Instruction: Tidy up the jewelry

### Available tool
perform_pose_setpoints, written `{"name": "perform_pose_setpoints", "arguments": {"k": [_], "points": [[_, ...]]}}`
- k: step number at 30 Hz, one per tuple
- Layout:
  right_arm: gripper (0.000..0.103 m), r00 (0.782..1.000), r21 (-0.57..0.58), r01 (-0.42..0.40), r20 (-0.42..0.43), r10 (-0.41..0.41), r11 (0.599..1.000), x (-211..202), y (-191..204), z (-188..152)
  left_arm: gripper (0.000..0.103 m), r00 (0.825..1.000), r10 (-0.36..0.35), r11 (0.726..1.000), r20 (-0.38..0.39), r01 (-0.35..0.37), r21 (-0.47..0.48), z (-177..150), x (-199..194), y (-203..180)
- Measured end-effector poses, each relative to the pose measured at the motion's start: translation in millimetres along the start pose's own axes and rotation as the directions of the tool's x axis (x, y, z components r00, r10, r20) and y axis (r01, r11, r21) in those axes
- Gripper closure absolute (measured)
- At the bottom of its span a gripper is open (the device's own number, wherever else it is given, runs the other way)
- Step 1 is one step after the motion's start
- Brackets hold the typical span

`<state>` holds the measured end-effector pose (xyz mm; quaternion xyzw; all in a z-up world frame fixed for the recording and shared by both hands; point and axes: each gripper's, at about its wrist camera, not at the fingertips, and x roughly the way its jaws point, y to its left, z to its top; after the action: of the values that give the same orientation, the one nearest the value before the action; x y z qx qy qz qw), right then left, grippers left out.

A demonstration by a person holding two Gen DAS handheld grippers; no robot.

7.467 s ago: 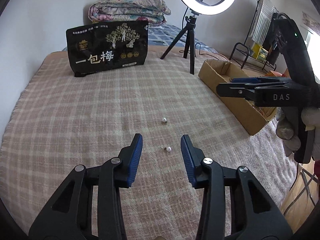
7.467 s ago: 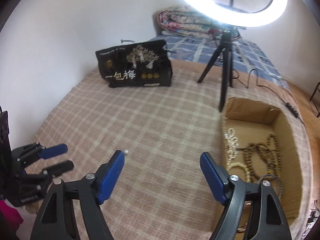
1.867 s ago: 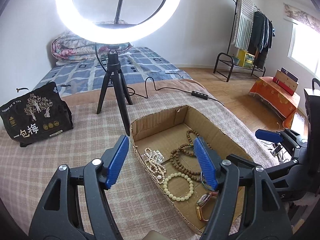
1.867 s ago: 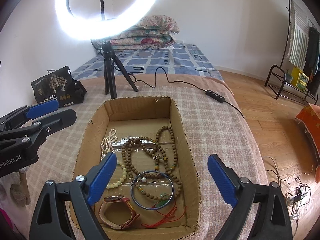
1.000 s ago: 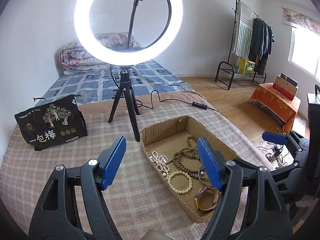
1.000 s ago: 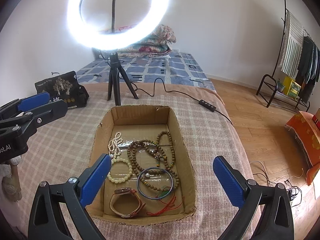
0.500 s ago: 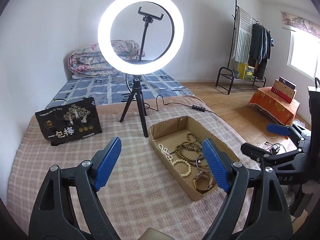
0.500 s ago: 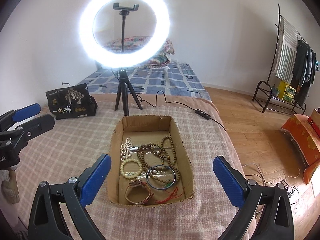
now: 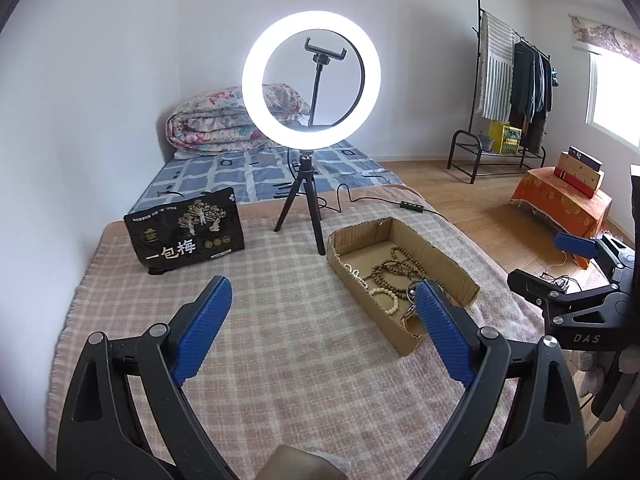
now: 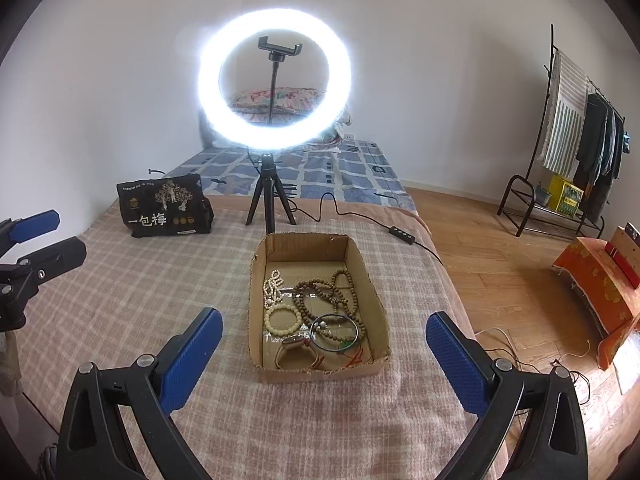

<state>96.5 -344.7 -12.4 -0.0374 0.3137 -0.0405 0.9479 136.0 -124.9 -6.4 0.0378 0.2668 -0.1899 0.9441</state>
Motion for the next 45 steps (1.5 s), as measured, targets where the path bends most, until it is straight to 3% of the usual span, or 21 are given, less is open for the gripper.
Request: {"name": "perform_pose_setpoints", "arguments": {"k": [3, 8, 25, 45], "points": [[0.0, 1.0, -0.003, 0.0, 0.008, 0.0, 1.0, -10, 4, -3, 0.001, 1.0, 0.0, 1.0, 0.006, 0.0, 0.004, -2, -14, -2], [0.0, 1.0, -0.02, 0.019, 0.023, -0.019, 1.0, -21, 7, -4, 0.0, 0.998, 0.033, 0.999, 0.045, -0.034, 0.025, -4, -34, -6], [0.0, 0.999, -0.012, 0.04, 0.019, -0.04, 0.999, -34, 7, -15, 0.0, 0.998, 0.053, 0.996, 0.038, -0.055, 0.069, -18, -56, -14], [0.0, 0.999, -0.013, 0.037, 0.012, -0.037, 0.999, -39, 9, -16, 0.0, 0.998, 0.056, 0.997, 0.039, -0.058, 0.046, -22, -65, -13]]}}
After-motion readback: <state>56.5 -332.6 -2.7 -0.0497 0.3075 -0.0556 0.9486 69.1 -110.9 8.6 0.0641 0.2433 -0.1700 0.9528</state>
